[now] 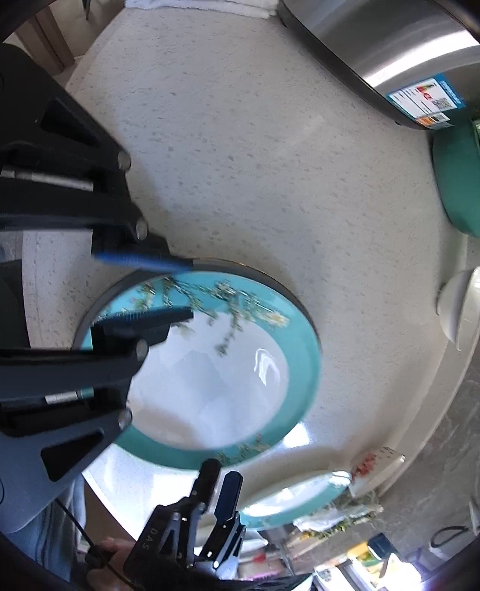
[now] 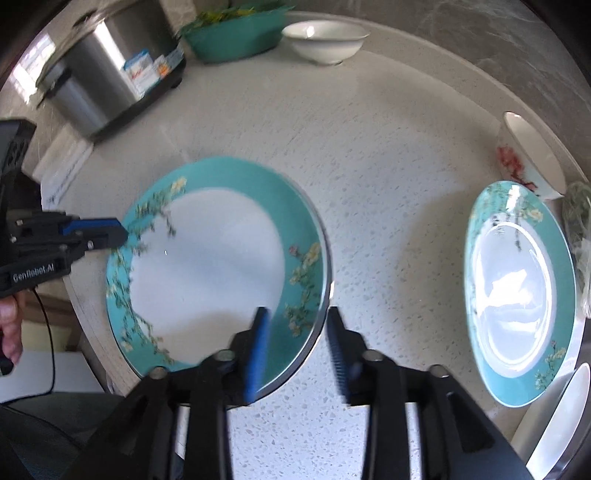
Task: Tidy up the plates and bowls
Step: 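Open both grippers and release the teal floral plate, then move both grippers to the next teal-rimmed floral plate and grasp its rim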
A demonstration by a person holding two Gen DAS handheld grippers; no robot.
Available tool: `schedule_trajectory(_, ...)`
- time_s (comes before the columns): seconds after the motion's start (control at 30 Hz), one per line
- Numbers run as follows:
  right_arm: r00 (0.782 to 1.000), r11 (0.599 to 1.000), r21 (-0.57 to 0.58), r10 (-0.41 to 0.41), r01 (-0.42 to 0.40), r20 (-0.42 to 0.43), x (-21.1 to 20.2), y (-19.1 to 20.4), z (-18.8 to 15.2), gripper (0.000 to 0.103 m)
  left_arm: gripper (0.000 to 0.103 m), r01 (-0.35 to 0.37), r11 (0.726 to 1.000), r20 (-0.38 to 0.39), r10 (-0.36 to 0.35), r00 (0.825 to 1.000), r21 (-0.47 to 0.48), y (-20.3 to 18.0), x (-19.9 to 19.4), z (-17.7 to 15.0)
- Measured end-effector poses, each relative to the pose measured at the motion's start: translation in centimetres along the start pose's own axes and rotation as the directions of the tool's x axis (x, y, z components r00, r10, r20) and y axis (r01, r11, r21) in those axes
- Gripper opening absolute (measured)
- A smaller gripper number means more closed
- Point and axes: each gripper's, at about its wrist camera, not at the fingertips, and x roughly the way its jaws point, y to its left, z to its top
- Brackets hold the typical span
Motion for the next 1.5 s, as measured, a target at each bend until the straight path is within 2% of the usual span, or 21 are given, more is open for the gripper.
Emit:
schedule_trajectory(0.03,1.0,0.999,0.029,0.018,-0.019,0.015,-0.6,-0.6,0.0,0.073,0.075,0.004,1.0,0.011,-0.004,1.0,0.002,0.0,-0.3,0.4)
schedule_trajectory(0.1,0.997,0.994,0.085,0.064,-0.068,0.041,-1.8,-1.9,0.1,0.079,0.103,0.032,0.999,0.073,-0.033,0.997,0.019,-0.6,-1.7,1.7)
schedule_trajectory(0.2,0.984,0.968,0.178,0.169,-0.178,0.063,-3.7,-4.8,-0.4,0.088,0.103,0.04,0.997,0.121,-0.048,0.992,0.07,-2.7,-3.3,4.2)
schedule_trajectory(0.27,0.958,0.927,0.244,0.27,-0.285,0.092,-5.2,-7.5,-0.8,0.089,0.103,0.082,0.993,0.142,-0.095,0.985,0.089,-4.2,-3.9,5.8)
schedule_trajectory(0.37,0.901,0.841,0.325,0.39,-0.432,0.189,-7.9,-12.3,-2.1,0.089,0.103,0.199,0.973,0.166,-0.216,0.962,0.114,-7.7,-4.4,8.0)
schedule_trajectory(0.4,0.877,0.806,0.348,0.42,-0.479,0.235,-9.2,-15.1,-2.7,0.09,0.103,0.225,0.967,0.169,-0.244,0.955,0.122,-9.1,-4.3,8.5)
schedule_trajectory(0.47,0.849,0.768,0.368,0.437,-0.524,0.298,-11.0,-19.6,-3.5,0.093,0.103,0.272,0.955,0.16,-0.289,0.944,0.117,-11.8,-3.5,9.2)
schedule_trajectory(0.57,0.842,0.747,0.395,0.432,-0.535,0.323,-12.6,-26.3,-5.0,0.094,0.103,0.33,0.941,0.123,-0.337,0.933,0.075,-15.5,-1.6,9.8)
schedule_trajectory(0.6,0.84,0.742,0.398,0.441,-0.539,0.316,-12.7,-28.5,-5.3,0.094,0.103,0.327,0.943,0.103,-0.332,0.938,0.061,-17.0,-0.4,10.2)
schedule_trajectory(0.67,0.854,0.745,0.418,0.44,-0.52,0.278,-11.9,-32.7,-5.5,0.095,0.103,0.303,0.951,0.09,-0.307,0.947,0.053,-19.0,1.1,10.4)
schedule_trajectory(0.77,0.855,0.736,0.436,0.464,-0.517,0.232,-10.3,-36.8,-5.8,0.094,0.103,0.266,0.964,0.065,-0.267,0.961,0.027,-21.5,3.3,10.6)
schedule_trajectory(0.9,0.846,0.732,0.434,0.506,-0.525,0.169,-7.1,-38.6,-5.0,0.088,0.101,0.197,0.979,0.018,-0.198,0.98,0.044,-23.5,6.2,10.7)
schedule_trajectory(1.03,0.827,0.729,0.417,0.549,-0.544,0.119,-4.4,-38.0,-4.3,0.085,0.099,0.164,0.986,-0.006,-0.164,0.987,0.025,-23.3,8.4,10.5)
schedule_trajectory(1.23,0.811,0.715,0.423,0.578,-0.556,0.09,-2.3,-38.6,-4.5,0.079,0.075,0.134,0.991,-0.038,-0.133,0.99,0.025,-24.2,10.8,10.4)
schedule_trajectory(1.37,0.799,0.703,0.427,0.595,-0.569,0.085,-1.3,-38.5,-3.8,0.076,0.067,0.125,0.992,-0.059,-0.124,0.991,0.021,-24.4,12.1,10.3)
schedule_trajectory(1.43,0.796,0.7,0.428,0.6,-0.572,0.082,-0.9,-38.3,-3.4,0.075,0.054,0.132,0.991,-0.069,-0.131,0.989,0.023,-24.6,12.6,10.1)
schedule_trajectory(1.5,0.79,0.695,0.427,0.608,-0.578,0.078,-0.8,-38.3,-3.3,0.072,0.048,0.134,0.991,-0.069,-0.132,0.989,0.025,-24.7,12.8,10.0)
